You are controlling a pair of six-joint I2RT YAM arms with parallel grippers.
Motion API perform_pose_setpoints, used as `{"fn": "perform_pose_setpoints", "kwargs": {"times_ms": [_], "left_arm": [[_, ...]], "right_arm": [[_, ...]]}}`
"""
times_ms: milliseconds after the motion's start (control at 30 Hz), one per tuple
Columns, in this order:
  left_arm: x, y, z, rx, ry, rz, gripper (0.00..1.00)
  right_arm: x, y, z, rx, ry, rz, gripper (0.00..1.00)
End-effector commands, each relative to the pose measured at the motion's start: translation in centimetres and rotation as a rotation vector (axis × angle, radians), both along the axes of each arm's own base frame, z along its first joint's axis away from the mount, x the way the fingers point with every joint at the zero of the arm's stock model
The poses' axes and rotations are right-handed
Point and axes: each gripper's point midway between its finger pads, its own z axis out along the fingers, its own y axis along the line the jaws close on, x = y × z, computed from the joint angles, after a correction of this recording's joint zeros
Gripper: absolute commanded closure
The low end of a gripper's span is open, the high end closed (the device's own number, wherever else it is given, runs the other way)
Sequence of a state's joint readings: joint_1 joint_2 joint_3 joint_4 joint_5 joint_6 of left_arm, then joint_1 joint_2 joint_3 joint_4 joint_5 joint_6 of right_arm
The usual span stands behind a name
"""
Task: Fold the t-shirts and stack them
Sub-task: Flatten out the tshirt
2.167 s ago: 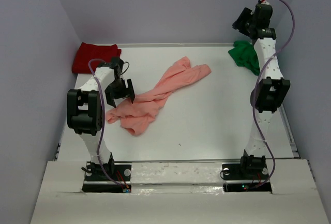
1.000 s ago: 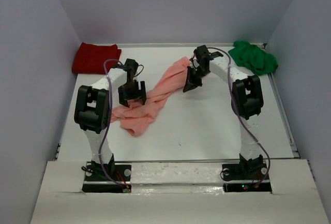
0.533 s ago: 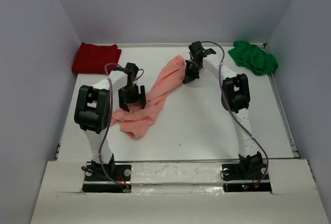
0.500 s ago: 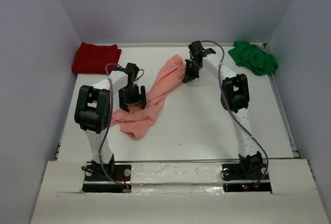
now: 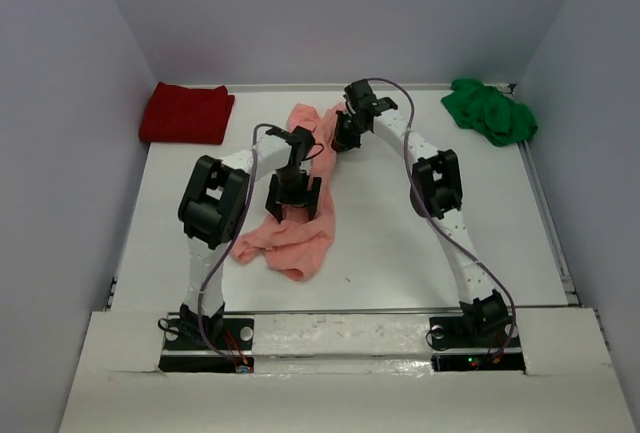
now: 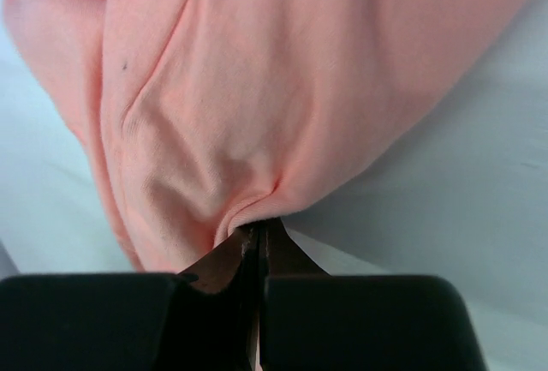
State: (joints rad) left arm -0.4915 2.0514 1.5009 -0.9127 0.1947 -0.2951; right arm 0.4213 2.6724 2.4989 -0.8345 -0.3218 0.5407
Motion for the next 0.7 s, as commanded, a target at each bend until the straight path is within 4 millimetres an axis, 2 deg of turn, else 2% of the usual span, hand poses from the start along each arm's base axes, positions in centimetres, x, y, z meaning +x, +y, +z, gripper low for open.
{"fn": "perform_pose_setpoints", "kwargs": {"times_ms": [0,133,233,267,300,433,500,600,633,667], "left_arm": [[-0.1,-4.0,1.2,-0.087,0.012,-0.079,0.09],[0.3,-7.0,1.6,-0.174,0.001,-0.120,0.11],[1.4,-7.8,2.7,-0.191,-0.050,-0.115,0.11],[2.1,-7.9,3.6,-0.196,-0.088,-0.110,0.11],[2.4,-7.9,4.1,-0.194,-0.107,-0.101,0.10],[2.9,-7.8,6.1,-0.204,-0.164,-0.091,0.09],[3.5,-7.5,7.8,-0.208,-0.218,-0.084,0.07],[4.5,-6.9,10.3,-0.218,-0.314,-0.051,0.06],[4.8,-6.7,10.9,-0.225,-0.340,-0.036,0.06],[5.3,-6.2,12.2,-0.248,-0.396,-0.006,0.05]], "right_arm": [[-1.7,5.5,0.2,0.172,0.025,0.104,1.00],[-2.6,6.9,1.1,0.271,0.080,0.129,1.00],[-2.0,5.8,2.1,0.206,0.013,0.115,1.00],[-1.8,5.2,1.7,0.165,-0.001,0.095,1.00],[-1.3,4.4,3.0,0.166,-0.026,0.083,1.00],[-0.2,2.4,4.0,0.172,-0.034,0.035,1.00],[0.4,1.3,4.2,0.143,-0.060,0.019,1.00],[1.2,0.3,5.2,0.118,-0.100,-0.011,0.91],[1.6,-0.4,5.3,0.111,-0.106,-0.027,0.84],[2.3,-1.4,5.9,0.104,-0.127,-0.049,0.81]]}}
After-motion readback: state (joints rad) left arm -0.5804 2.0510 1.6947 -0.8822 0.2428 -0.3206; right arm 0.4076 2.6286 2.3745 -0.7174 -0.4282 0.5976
